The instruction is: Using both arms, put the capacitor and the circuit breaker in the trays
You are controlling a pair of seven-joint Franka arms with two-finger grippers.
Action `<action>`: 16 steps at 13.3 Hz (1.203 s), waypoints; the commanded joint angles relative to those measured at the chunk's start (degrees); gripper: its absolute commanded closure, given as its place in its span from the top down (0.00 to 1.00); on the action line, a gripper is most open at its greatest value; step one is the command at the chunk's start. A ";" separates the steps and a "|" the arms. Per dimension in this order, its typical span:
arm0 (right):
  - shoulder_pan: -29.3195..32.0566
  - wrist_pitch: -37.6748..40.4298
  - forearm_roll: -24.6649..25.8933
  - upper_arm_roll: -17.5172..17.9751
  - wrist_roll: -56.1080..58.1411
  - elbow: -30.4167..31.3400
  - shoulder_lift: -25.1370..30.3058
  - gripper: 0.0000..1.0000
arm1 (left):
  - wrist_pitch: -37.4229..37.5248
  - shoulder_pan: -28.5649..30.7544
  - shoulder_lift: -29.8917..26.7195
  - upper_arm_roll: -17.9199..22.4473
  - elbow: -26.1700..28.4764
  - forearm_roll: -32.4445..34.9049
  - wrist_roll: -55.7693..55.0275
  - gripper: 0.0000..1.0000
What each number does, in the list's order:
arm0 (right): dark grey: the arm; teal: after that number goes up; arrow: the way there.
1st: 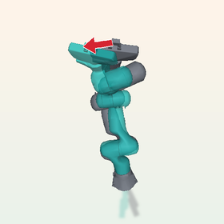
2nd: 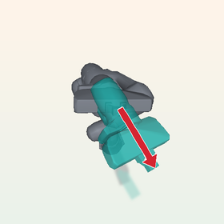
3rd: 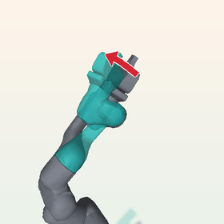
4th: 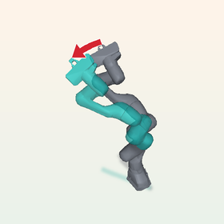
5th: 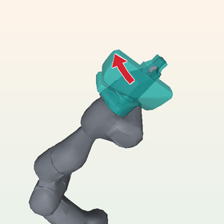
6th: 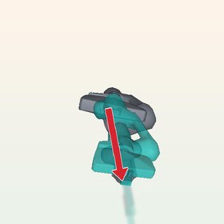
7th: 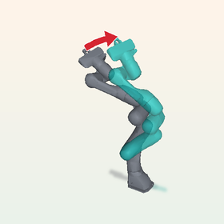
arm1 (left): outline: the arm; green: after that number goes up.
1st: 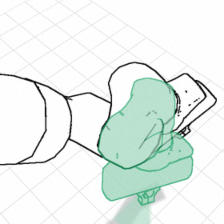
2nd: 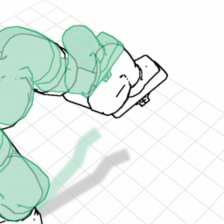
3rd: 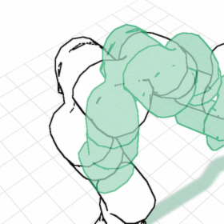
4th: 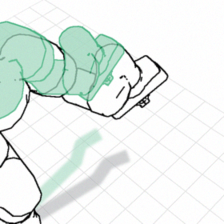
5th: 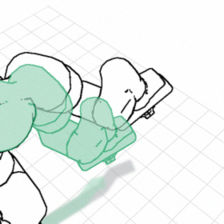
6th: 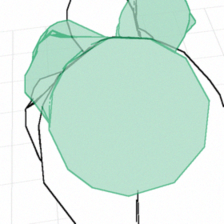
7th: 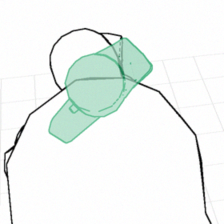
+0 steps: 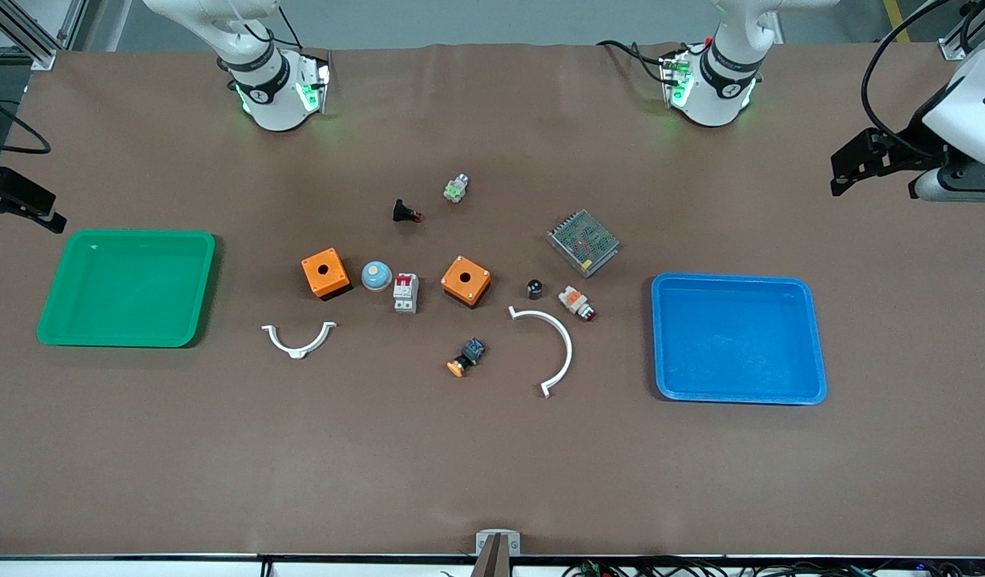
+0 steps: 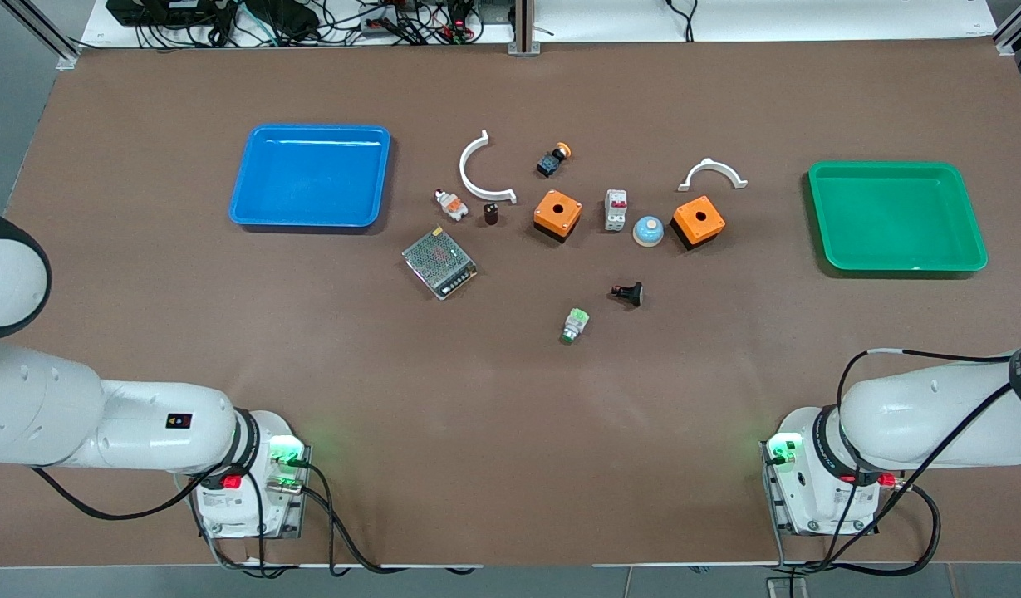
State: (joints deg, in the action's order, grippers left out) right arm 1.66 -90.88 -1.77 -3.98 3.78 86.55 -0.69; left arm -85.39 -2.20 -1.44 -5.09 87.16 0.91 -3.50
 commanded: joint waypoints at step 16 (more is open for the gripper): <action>-12.98 1.58 0.45 0.73 -9.49 -1.21 -7.30 1.00 | -19.18 -21.61 24.71 -2.65 -0.95 -0.03 -25.92 1.00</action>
State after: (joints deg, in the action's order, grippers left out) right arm -8.62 -90.38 -1.80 -2.95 -3.54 86.47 -6.89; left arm -100.92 -22.06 20.10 -8.01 86.28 0.87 -25.79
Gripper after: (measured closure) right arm 0.000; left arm 0.000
